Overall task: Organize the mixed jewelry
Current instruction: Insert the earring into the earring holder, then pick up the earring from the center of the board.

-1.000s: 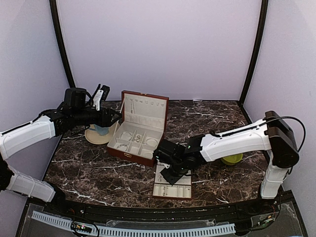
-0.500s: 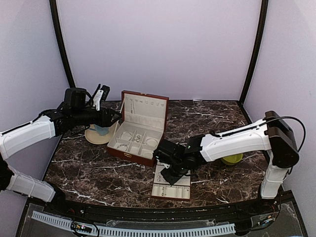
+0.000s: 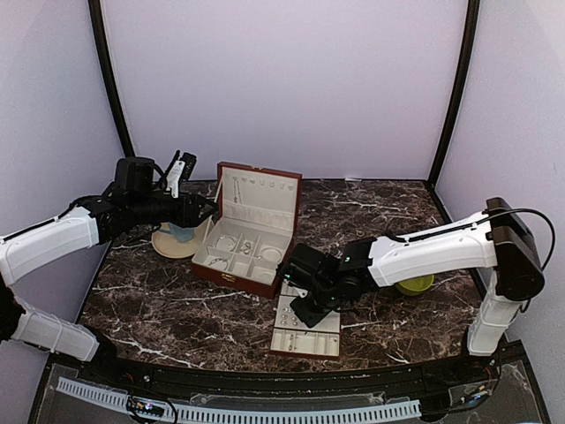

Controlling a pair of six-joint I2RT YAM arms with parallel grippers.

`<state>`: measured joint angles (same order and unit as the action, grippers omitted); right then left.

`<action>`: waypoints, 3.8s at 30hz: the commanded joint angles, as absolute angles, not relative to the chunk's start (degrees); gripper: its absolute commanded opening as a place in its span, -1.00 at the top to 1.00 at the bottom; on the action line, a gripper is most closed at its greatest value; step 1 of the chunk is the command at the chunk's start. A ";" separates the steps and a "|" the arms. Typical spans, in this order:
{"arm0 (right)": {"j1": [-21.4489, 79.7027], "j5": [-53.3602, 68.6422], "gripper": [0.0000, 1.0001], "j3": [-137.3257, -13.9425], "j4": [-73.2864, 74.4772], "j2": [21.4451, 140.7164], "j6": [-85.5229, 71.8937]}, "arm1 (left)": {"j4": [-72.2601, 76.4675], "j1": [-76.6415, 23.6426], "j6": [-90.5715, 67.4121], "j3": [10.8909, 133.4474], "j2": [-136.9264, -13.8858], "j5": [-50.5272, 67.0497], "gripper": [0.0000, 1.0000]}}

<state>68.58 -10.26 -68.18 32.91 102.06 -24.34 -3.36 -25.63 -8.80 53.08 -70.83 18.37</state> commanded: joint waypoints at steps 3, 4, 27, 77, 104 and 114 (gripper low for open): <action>66.91 -7.82 0.47 -65.71 29.68 98.09 -25.61 | -2.46 -25.40 -8.92 52.22 -70.67 18.18 -0.07; 66.66 -7.29 0.51 -65.29 29.15 97.78 -25.78 | -2.46 -25.40 -8.90 52.21 -70.60 18.04 -0.07; 66.30 -3.39 0.90 -64.38 25.45 102.41 -26.66 | -2.31 -25.40 -8.90 52.12 -70.76 18.00 -0.07; 37.53 -18.14 0.31 -68.40 18.91 105.43 -21.90 | -0.18 -11.52 -11.43 50.71 -67.44 14.34 -0.33; 35.77 -18.05 0.70 -72.16 18.50 113.02 -20.11 | -0.19 -11.51 -12.05 50.45 -66.81 15.58 -0.33; 35.71 -17.16 0.88 -71.72 18.46 112.94 -20.15 | -0.18 -11.51 -12.18 50.45 -66.71 15.81 -0.33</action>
<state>36.03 -17.61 -70.70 19.38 112.53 -20.05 -1.34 -11.77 -11.81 51.24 -68.01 14.72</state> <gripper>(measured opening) 0.079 0.664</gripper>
